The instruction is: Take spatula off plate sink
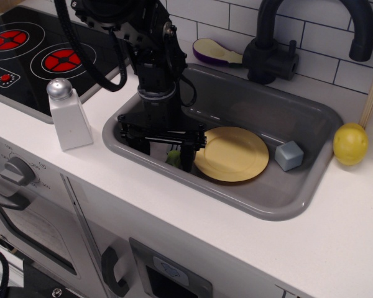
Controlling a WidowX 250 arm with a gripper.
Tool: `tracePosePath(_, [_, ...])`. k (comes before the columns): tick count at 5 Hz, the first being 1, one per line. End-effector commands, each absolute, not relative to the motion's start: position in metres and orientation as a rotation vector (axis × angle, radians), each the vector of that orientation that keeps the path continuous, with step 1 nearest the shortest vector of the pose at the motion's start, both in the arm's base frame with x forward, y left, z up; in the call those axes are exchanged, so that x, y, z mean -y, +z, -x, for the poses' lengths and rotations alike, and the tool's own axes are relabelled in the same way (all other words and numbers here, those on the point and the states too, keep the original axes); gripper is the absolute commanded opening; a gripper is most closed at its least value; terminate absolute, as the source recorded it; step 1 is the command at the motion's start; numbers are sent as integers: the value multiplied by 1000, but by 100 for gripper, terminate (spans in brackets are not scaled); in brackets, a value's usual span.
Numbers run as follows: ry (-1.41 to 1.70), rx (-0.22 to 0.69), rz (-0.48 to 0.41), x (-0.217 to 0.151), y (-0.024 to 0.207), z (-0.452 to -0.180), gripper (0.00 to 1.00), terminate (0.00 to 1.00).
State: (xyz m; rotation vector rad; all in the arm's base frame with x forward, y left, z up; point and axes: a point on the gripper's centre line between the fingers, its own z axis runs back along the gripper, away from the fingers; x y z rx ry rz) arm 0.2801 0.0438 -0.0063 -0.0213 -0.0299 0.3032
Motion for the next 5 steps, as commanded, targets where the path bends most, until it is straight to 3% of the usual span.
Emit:
tracePosePath(1, [311, 134, 59, -38, 44, -296, 100, 0])
tracePosePath(3, [339, 194, 96, -18, 84, -305, 100, 0])
tracePosePath(4, [339, 194, 96, -18, 84, -305, 100, 0])
tracePosePath(5, [339, 194, 96, -18, 84, -305, 100, 100])
